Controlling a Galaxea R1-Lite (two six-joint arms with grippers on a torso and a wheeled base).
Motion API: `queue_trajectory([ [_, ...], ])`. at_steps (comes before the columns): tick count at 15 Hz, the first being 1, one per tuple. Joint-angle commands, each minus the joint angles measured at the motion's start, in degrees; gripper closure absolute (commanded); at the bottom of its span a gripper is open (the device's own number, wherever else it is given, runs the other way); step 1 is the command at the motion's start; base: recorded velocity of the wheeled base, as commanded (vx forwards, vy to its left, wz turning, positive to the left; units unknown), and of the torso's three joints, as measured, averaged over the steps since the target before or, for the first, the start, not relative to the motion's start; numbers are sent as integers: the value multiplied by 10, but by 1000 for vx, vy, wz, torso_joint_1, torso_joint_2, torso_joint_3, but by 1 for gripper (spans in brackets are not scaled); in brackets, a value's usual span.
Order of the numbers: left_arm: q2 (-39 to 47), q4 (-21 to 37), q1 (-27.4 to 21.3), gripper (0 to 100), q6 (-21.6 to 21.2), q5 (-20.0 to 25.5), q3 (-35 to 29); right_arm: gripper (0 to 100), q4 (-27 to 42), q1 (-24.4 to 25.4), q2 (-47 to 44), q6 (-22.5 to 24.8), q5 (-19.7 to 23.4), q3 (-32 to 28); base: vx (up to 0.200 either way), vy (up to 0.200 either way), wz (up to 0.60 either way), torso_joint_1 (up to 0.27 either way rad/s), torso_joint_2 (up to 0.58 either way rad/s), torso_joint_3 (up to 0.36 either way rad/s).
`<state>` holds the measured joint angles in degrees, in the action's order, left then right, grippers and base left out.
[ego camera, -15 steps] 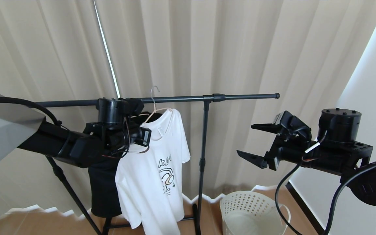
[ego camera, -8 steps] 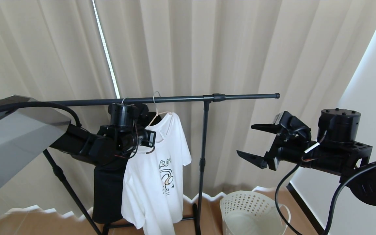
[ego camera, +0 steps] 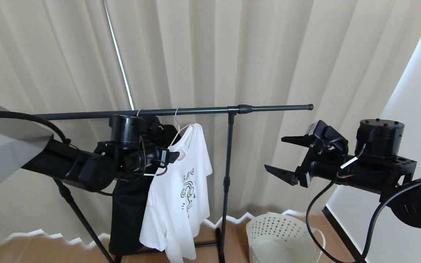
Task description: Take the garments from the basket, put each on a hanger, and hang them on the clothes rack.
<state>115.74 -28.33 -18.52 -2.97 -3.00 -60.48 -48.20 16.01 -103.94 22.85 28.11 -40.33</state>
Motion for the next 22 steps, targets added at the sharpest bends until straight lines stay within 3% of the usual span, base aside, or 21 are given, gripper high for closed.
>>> queue_trajectory([
  [1,-170,-3,-1,0,0,11,106,0,-1,4,26,-45,-8,-10,0,0,0,0,0,0],
  [3,-281,-3,-1,0,0,12,168,0,0,13,67,-139,-43,-22,0,0,0,0,0,0],
  [4,-360,-1,0,0,-4,11,221,0,2,23,99,-173,-97,-27,0,0,0,0,0,0],
  [6,-485,3,1,0,-41,11,338,0,9,25,161,-175,-206,-22,0,0,0,0,0,0],
  [7,-525,3,3,0,-59,11,395,0,19,32,191,-179,-222,-10,0,0,0,0,0,0],
  [11,-666,1,-18,0,-70,24,604,0,48,49,384,-185,-278,245,0,0,0,0,0,0],
  [12,-682,7,-22,0,-68,28,605,0,52,49,414,-185,-278,270,0,0,0,0,0,0],
  [13,-718,57,-24,0,-58,37,605,0,65,49,457,-185,-278,307,0,0,0,0,0,0],
  [14,-782,152,-27,0,-40,50,605,0,98,49,517,-185,-286,356,0,0,0,0,0,0],
  [15,-806,184,-28,0,-39,56,605,0,112,49,537,-185,-289,370,0,0,0,0,0,0],
  [16,-904,316,-34,0,-36,89,600,0,168,48,596,-185,-290,403,0,0,0,0,0,0],
  [17,-948,349,-29,0,-34,103,582,0,224,46,644,-185,-291,403,0,0,0,0,0,0],
  [20,-983,349,38,0,-44,59,585,0,353,43,735,-182,-340,403,0,0,0,0,0,0],
  [22,-1059,349,152,0,-46,55,585,0,432,43,801,-182,-399,403,0,0,0,0,0,0],
])
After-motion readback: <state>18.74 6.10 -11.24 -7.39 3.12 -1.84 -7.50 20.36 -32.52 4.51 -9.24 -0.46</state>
